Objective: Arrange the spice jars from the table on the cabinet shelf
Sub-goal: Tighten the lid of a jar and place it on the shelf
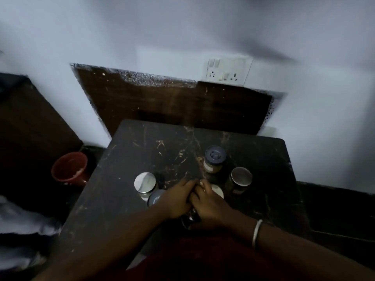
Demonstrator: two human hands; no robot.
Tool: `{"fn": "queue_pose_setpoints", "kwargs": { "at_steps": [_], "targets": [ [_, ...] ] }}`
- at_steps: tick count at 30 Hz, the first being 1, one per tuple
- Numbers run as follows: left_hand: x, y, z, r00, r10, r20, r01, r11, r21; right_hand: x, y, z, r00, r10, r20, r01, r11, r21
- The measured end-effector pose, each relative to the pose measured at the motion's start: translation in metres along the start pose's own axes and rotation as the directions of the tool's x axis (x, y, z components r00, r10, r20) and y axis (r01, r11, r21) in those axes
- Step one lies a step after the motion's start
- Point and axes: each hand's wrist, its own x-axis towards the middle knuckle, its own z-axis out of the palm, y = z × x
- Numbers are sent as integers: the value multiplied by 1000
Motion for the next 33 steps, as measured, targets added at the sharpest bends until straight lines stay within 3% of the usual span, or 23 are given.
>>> {"fn": "queue_pose_setpoints", "kwargs": {
  "at_steps": [3,7,13,16,20,24,28,33],
  "targets": [
    [-7,-7,13,1000,-18,18,18,1000,2,2,-1,13,997,-80,-11,78,992,-102],
    [-10,-10,22,997,-62,50,62,998,5,6,1,29,998,-61,5,61,984,-169],
    [-18,-11,21,999,-45,12,46,995,-87,8,-2,28,989,-106,-100,102,994,-47],
    [-21,-11,12,996,-38,-77,18,970,-240,10,0,4,996,-4,-91,11,996,85],
    [-17,-3,-14,952,-207,-227,39,815,-578,12,10,-54,994,95,-48,-68,914,401],
    [-11,22,-56,956,-185,-227,-43,679,-733,8,19,-118,992,111,-54,-46,741,670],
    [-10,58,-89,951,-114,-287,-176,566,-806,0,15,-169,953,188,-238,47,684,728],
    [-11,105,-114,928,-188,-322,-216,432,-876,-3,-10,-198,792,380,-477,211,563,799]
  ]
}}
